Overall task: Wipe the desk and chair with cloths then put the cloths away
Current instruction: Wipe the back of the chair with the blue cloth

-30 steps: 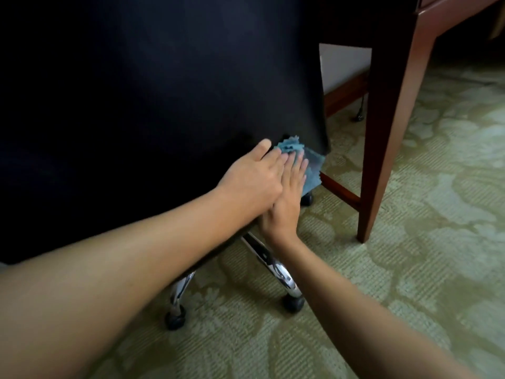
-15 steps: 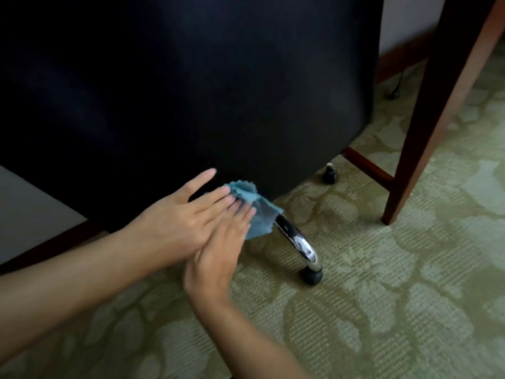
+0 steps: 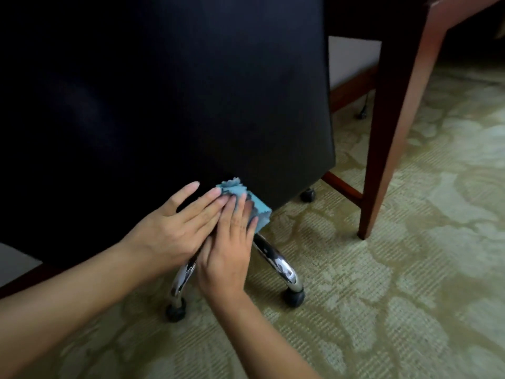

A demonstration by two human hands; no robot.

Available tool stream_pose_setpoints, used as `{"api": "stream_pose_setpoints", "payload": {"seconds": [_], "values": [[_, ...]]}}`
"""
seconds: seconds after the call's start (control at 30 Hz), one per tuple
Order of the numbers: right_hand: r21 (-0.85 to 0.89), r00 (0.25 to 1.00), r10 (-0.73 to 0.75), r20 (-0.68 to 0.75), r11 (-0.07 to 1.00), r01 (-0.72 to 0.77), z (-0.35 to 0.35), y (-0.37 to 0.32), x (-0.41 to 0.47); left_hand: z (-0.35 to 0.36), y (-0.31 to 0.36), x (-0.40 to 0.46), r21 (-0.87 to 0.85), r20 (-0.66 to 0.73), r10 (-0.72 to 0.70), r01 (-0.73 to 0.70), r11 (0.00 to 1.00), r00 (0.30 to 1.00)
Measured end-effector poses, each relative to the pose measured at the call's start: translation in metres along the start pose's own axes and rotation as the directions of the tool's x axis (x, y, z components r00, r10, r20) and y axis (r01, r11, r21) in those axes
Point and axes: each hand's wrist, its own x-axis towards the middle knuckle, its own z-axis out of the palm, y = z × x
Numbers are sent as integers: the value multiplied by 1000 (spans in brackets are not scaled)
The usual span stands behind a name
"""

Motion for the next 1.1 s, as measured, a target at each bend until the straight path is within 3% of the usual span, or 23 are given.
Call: {"api": "stream_pose_setpoints", "payload": {"seconds": [0.17, 0.2, 0.27, 0.33, 0.47, 0.57, 0.67, 0.8, 0.93, 1.1], "values": [[12, 993, 101, -62, 995, -100, -49, 50, 86, -19, 4, 122, 52, 60, -73, 70, 996, 996], [5, 991, 123, -58, 992, -123, -57, 58, 101, -25, 4, 144, 55, 109, -94, 89, 995, 990], [10, 989, 145, -36, 989, -144, -67, 68, 117, -38, 7, 176, 42, 333, -106, 98, 994, 937], [40, 992, 126, -14, 991, -126, -69, 67, 116, -48, 4, 186, 47, 412, -84, 70, 996, 907], [74, 998, 20, 60, 997, -24, -62, 32, 101, -56, -21, 133, 112, 338, -88, 53, 992, 937], [9, 994, -112, 13, 994, 112, -52, -9, 107, -60, -53, 85, 201, 126, -138, 111, 973, 982], [-27, 944, -329, -26, 944, 328, -46, -65, 126, -80, -96, 46, 212, -55, -231, 238, 948, 971], [-79, 824, -566, 12, 821, 565, -48, -135, 152, -117, -146, -1, 234, -194, -319, 359, 903, 928], [-148, 575, -810, 111, 559, 816, -61, -226, 193, -156, -198, -56, 277, -255, -442, 503, 818, 860], [-268, 336, -918, 213, 276, 923, -85, -321, 244, -202, -247, -81, 280, -290, -606, 672, 686, 740]]}}
